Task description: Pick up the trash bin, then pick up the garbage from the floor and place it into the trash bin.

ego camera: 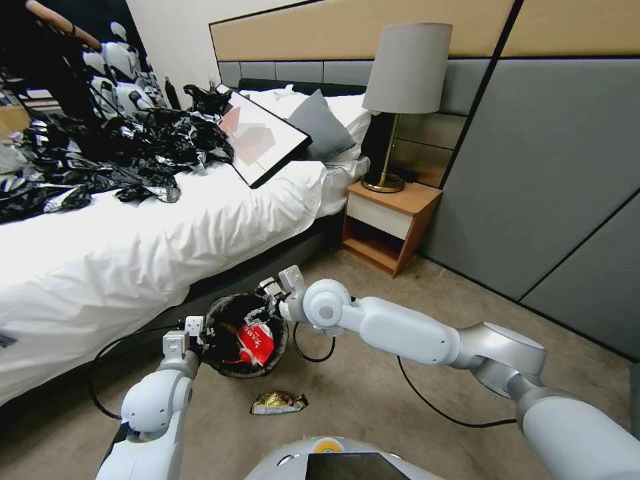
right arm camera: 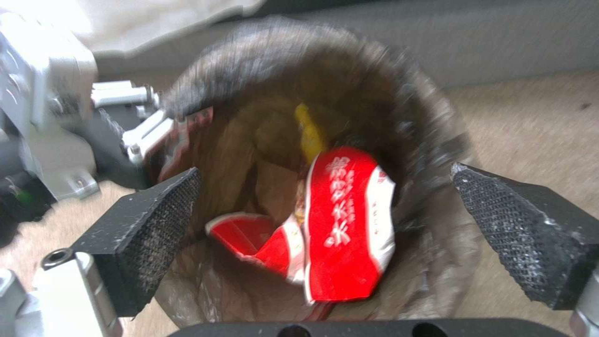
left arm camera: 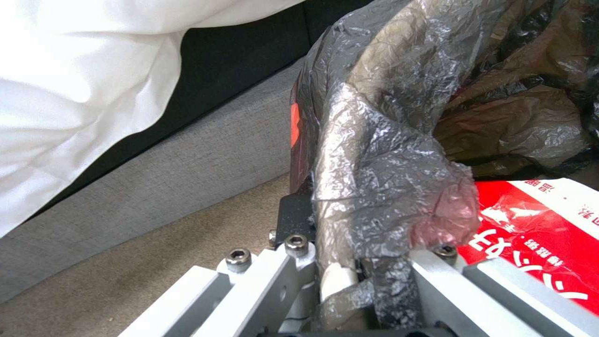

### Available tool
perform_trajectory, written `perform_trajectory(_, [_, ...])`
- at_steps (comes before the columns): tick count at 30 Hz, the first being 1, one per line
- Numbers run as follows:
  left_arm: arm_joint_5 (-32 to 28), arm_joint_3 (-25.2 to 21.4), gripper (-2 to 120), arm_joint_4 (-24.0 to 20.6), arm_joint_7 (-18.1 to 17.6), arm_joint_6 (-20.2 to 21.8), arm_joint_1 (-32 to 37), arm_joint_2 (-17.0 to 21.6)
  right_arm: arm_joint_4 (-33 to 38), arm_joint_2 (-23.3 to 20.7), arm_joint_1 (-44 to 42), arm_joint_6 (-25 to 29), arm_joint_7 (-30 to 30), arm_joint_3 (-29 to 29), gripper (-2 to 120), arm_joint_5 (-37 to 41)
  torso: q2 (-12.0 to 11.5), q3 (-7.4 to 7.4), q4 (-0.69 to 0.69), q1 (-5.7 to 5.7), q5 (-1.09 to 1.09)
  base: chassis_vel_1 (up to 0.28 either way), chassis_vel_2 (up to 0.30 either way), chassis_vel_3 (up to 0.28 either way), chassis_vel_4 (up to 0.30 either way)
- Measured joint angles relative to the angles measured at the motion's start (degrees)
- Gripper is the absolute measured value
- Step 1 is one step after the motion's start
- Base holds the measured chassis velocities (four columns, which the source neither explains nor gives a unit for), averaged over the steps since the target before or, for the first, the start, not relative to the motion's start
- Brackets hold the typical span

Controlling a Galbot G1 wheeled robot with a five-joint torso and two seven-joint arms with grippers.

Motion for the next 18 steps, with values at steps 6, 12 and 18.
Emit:
perform_trajectory(6, [-2.79,-0.42,0,-0.86,-0.87,0.0,0.4,0.29,-0.05,-3.1,-0.59,0.43,-2.83,5.62,100,-9.55,0.0,0.0,0.01,0.0,0.0,0.0,0.0,0.0,0.0])
perform_trajectory(12, [-4.02,-2.06,0,-2.4,-0.92,0.0,0.9,1.15,-1.52,-10.19,-6.48,7.33,-9.33,17.67,100,-29.13,0.0,0.0,0.0,0.0,0.01,0.0,0.0,0.0,0.0])
perform_trajectory(18, [-4.37,-2.18,0,-3.25,-0.91,0.0,0.96,1.7,-4.41,-15.87,-22.27,20.74,-16.49,34.65,100,-51.06,0.0,0.0,-0.02,0.0,0.02,0.0,0.0,0.0,0.0])
